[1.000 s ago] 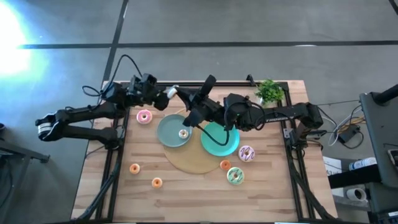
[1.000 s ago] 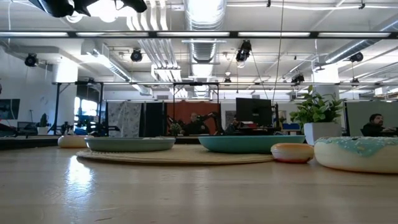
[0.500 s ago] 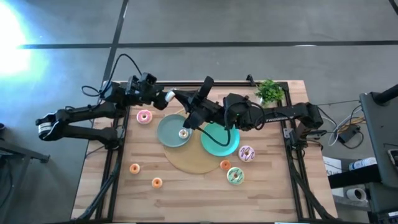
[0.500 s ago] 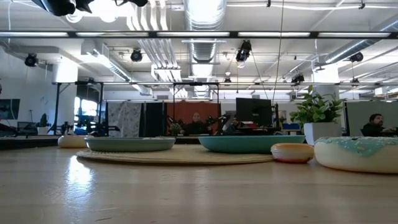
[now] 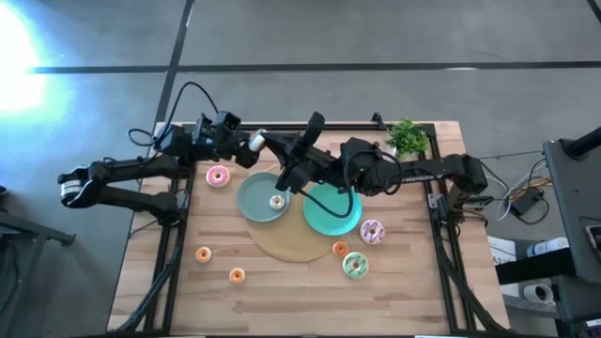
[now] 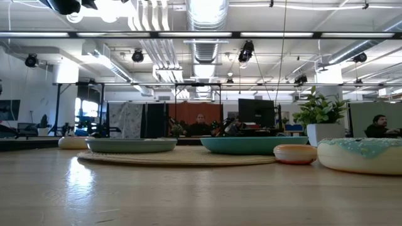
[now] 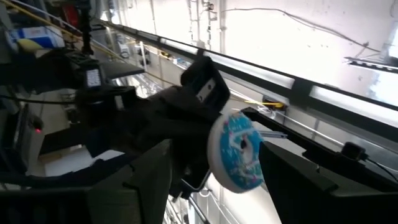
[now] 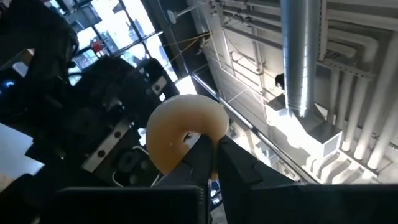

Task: Pick & Place donuts
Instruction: Put the small blue donut on the light blue plate

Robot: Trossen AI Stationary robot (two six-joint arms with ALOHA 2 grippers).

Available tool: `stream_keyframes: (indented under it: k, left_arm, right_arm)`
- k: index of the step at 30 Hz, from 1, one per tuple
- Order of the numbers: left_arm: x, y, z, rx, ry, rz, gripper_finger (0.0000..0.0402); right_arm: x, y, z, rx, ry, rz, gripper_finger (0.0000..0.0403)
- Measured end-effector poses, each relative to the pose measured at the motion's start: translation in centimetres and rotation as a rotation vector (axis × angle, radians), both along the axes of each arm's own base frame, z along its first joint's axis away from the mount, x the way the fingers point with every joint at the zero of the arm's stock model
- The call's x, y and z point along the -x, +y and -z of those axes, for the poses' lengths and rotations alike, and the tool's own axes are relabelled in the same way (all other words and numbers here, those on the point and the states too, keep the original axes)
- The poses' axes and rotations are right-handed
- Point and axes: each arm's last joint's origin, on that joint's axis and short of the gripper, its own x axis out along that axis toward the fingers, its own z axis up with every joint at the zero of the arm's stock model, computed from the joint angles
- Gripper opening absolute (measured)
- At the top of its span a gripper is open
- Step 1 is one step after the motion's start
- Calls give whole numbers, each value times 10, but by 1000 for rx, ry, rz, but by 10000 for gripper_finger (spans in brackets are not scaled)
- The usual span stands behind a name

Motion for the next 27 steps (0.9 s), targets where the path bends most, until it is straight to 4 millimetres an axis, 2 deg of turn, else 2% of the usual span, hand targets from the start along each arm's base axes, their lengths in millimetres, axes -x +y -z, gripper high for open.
stream_keyframes:
  k: [12, 19, 27]
  left_arm:
    - [-6, -1, -15, -42, -50, 17, 213]
    - [-7, -2, -14, -56, -44, 24, 209]
    - [-9, -2, -12, -81, -26, 11, 157]
  right_arm:
    - [0, -1, 1, -3, 1, 2, 9]
    - [0, -4, 2, -16, 7, 41, 9]
    - [0, -4, 3, -21, 14, 57, 9]
